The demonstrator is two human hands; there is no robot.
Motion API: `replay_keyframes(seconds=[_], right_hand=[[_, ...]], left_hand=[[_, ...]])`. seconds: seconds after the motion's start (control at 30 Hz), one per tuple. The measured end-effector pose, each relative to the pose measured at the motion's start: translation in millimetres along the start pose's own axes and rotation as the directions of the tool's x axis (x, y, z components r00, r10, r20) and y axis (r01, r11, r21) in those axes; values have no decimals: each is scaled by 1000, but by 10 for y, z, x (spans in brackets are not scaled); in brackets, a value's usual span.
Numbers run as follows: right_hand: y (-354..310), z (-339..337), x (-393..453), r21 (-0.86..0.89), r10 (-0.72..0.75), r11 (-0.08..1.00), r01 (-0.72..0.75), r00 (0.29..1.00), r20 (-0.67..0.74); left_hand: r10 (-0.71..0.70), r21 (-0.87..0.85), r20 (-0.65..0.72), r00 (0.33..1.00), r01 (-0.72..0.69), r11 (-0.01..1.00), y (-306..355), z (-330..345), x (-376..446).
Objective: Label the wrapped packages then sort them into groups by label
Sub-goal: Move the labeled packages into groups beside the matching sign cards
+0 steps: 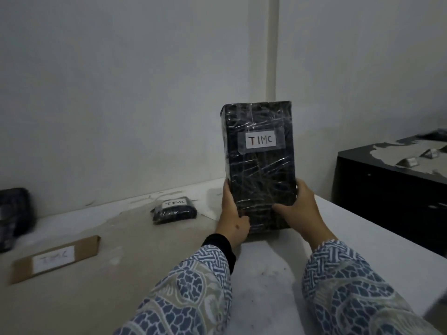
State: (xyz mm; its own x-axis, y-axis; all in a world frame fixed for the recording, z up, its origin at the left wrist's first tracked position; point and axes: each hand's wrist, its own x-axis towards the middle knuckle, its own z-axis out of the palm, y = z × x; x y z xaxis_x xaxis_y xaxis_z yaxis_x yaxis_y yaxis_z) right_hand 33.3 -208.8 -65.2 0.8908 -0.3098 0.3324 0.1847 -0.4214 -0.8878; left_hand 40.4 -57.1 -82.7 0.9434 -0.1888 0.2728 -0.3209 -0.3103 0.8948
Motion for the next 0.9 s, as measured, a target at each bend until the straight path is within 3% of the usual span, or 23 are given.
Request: replay_keyframes(seconds=[0.17,0.43,0.7,0.9], right_hand=[[-321,345,-57,58,-100,993,100,995,-2],[-1200,1421,-127,165,-290,947,274,954,80],[-1654,2549,-308,207,-414,906,370,877,242],[-1678,3280,-443,270,-343,930,251,858,383]], left_hand=[[84,-48,-86,993,-89,995,158,-578,-81],[162,-16,-410,898,-184,983,388,-1893,-217],[13,37,-505,863,7,999,-61,-3096,-527],[1,90,-522,853,53,995,-506,-3721,-510]])
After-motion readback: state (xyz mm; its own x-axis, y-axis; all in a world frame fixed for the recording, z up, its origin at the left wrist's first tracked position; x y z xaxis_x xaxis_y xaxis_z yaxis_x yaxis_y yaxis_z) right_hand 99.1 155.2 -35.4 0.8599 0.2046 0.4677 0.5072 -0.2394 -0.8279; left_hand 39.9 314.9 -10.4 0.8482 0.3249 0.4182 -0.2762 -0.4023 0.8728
